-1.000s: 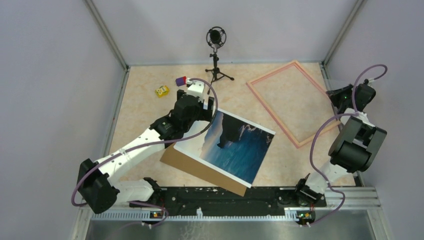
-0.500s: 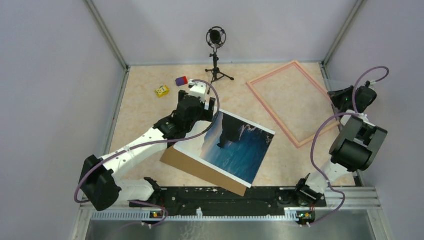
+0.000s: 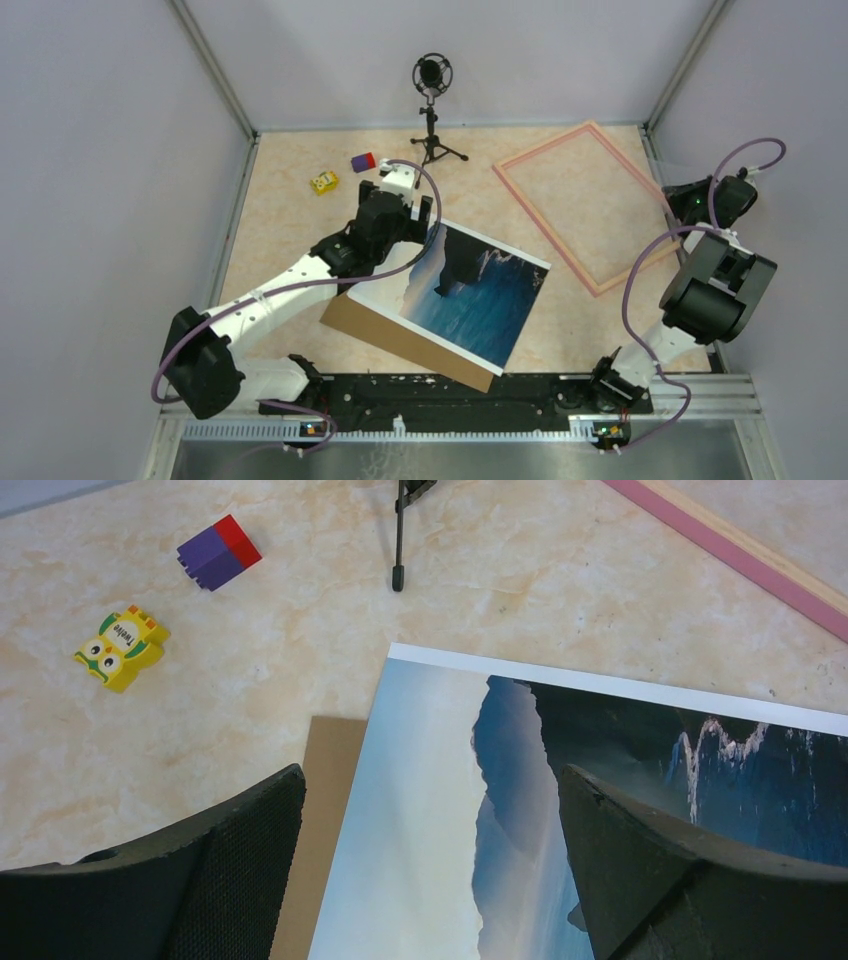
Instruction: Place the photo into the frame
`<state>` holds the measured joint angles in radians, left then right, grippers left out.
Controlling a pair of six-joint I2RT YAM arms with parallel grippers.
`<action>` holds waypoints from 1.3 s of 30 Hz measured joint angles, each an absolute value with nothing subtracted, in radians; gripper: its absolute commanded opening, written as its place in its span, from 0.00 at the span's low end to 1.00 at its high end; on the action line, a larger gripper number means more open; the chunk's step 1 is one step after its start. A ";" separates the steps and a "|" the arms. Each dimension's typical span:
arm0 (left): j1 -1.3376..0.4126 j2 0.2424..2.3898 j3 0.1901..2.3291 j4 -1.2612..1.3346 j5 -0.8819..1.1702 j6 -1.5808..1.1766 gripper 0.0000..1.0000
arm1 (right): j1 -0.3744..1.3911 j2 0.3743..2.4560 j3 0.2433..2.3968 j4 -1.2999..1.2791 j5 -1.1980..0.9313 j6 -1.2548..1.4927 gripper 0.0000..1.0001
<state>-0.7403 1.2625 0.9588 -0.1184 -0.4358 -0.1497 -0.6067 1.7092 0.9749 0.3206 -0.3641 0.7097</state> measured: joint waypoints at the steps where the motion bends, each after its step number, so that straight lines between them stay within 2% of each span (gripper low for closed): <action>1: -0.740 1.264 0.959 -0.117 -0.436 -0.149 0.99 | -0.607 1.709 0.975 0.321 -0.361 0.710 0.00; 39: -0.740 1.275 0.959 -0.114 -0.434 -0.147 0.99 | -0.618 1.709 0.969 0.196 -0.345 0.710 0.00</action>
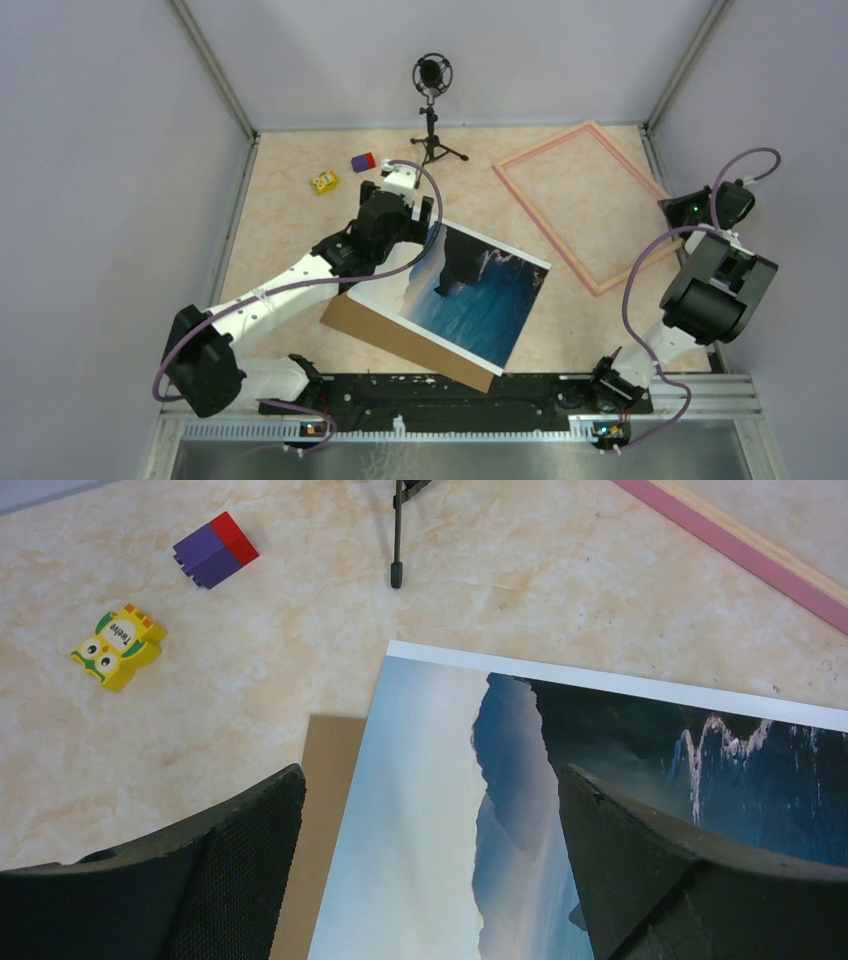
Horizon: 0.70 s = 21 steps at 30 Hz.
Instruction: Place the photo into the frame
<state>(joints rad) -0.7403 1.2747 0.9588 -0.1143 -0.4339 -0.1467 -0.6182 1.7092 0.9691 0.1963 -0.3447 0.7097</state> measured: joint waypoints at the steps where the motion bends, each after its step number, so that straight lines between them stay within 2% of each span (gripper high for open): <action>1: -0.740 1.275 0.959 -0.114 -0.433 -0.147 0.99 | -0.619 1.709 0.969 0.189 -0.345 0.710 0.00; 16: -0.740 1.275 0.959 -0.115 -0.420 -0.147 0.99 | -0.622 1.710 0.990 0.102 -0.372 0.709 0.00; 17: -0.740 1.275 0.959 -0.115 -0.419 -0.147 0.99 | -0.623 1.710 0.997 0.102 -0.381 0.709 0.02; 19: -0.740 1.275 0.959 -0.115 -0.416 -0.147 0.99 | -0.624 1.711 1.003 0.107 -0.394 0.709 0.17; 21: -0.740 1.275 0.959 -0.115 -0.416 -0.147 0.99 | -0.624 1.713 1.004 0.115 -0.410 0.711 0.22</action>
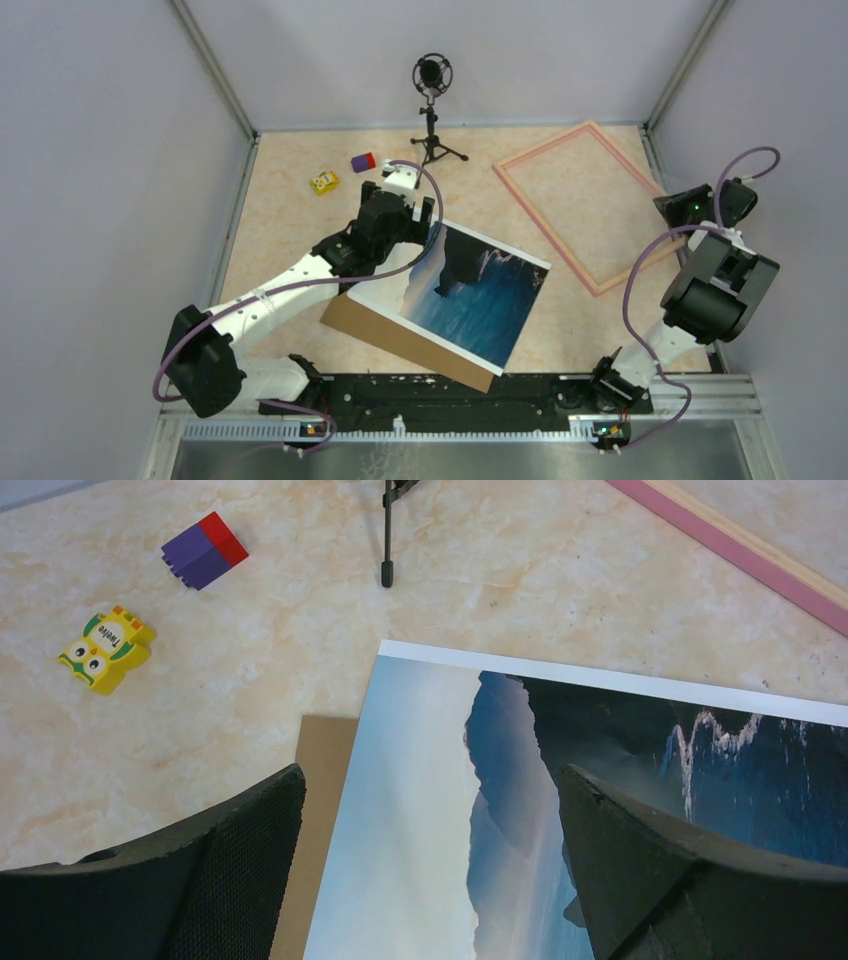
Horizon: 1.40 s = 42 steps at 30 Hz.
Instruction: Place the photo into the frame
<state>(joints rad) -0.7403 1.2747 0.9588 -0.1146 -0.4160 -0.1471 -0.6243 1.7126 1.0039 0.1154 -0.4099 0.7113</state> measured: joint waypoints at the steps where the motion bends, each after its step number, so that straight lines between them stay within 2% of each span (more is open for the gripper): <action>1: -0.740 1.275 0.959 -0.115 -0.416 -0.147 0.99 | -0.624 1.714 1.004 0.119 -0.415 0.716 0.26; 3: -0.740 1.275 0.959 -0.115 -0.412 -0.147 0.99 | -0.624 1.723 1.002 0.138 -0.430 0.730 0.32; 7: -0.740 1.275 0.959 -0.115 -0.408 -0.150 0.99 | -0.624 1.727 0.970 0.184 -0.446 0.775 0.39; 15: -0.740 1.275 0.959 -0.116 -0.401 -0.158 0.99 | -0.565 1.697 0.833 0.270 -0.408 0.912 0.43; 16: -0.740 1.274 0.959 -0.117 -0.400 -0.158 0.99 | -0.554 1.684 0.814 0.278 -0.397 0.932 0.40; 19: -0.740 1.274 0.959 -0.117 -0.397 -0.159 0.99 | -0.521 1.649 0.767 0.325 -0.356 0.981 0.11; 21: -0.740 1.274 0.959 -0.117 -0.397 -0.159 0.99 | -0.504 1.627 0.742 0.358 -0.324 1.011 0.00; 28: -0.740 1.274 0.959 -0.117 -0.397 -0.159 0.99 | -0.510 1.617 0.737 0.378 -0.321 1.029 0.00; 36: -0.740 1.272 0.959 -0.120 -0.396 -0.159 0.99 | -0.580 1.700 0.885 0.304 -0.532 0.940 0.00; 42: -0.740 1.272 0.959 -0.120 -0.390 -0.159 0.99 | -0.604 1.706 0.934 0.200 -0.612 0.862 0.00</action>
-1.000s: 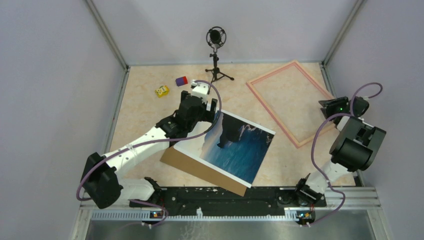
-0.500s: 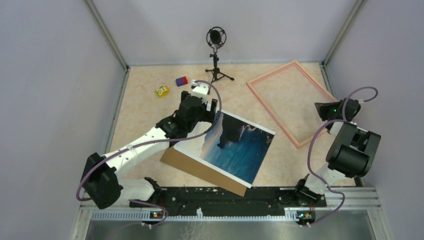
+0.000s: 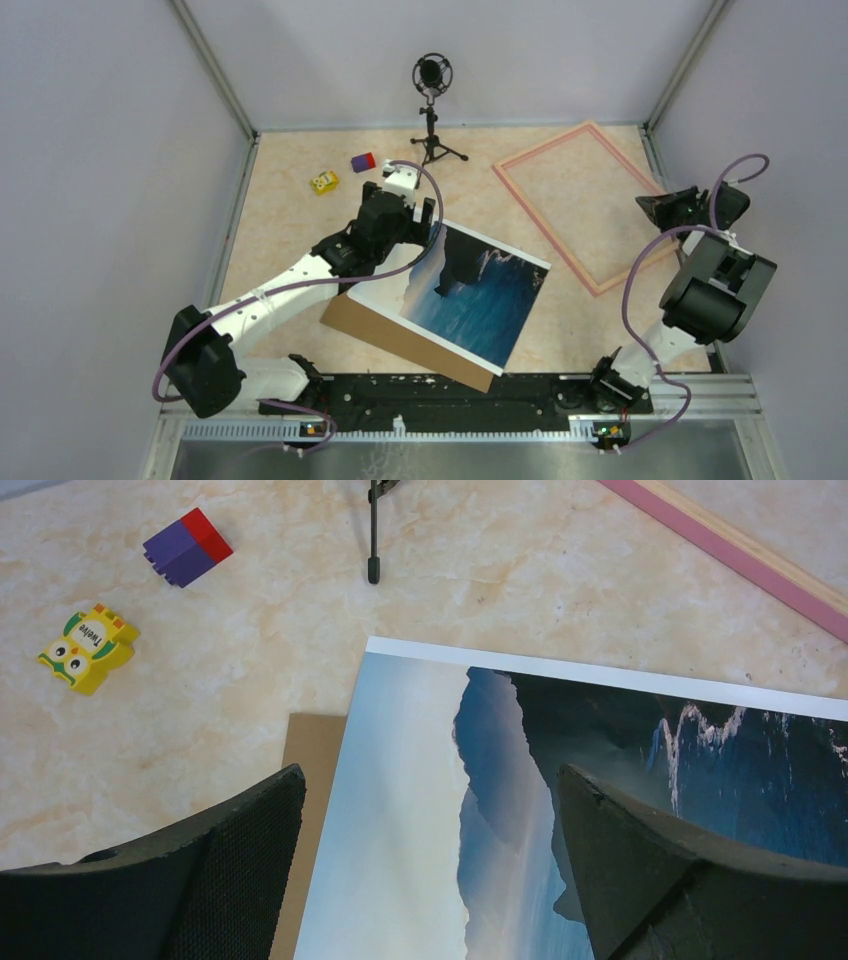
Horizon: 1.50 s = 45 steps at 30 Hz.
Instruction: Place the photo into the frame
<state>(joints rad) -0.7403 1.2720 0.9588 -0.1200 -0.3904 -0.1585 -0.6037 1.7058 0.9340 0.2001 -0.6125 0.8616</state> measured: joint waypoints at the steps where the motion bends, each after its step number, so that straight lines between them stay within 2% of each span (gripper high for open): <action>1: -0.740 1.272 0.959 -0.120 -0.390 -0.159 0.99 | -0.608 1.709 0.946 0.183 -0.620 0.849 0.00; 10: -0.740 1.272 0.959 -0.120 -0.390 -0.159 0.99 | -0.659 1.764 1.071 0.035 -0.709 0.707 0.00; 45: -0.763 1.271 0.959 -0.121 -0.403 -0.153 0.99 | -0.730 1.895 1.232 -0.232 -0.857 0.464 0.00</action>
<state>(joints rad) -0.7631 1.2713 0.9588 -0.1207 -0.4026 -0.1532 -0.7296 1.8946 1.2316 -0.2317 -0.8570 0.4641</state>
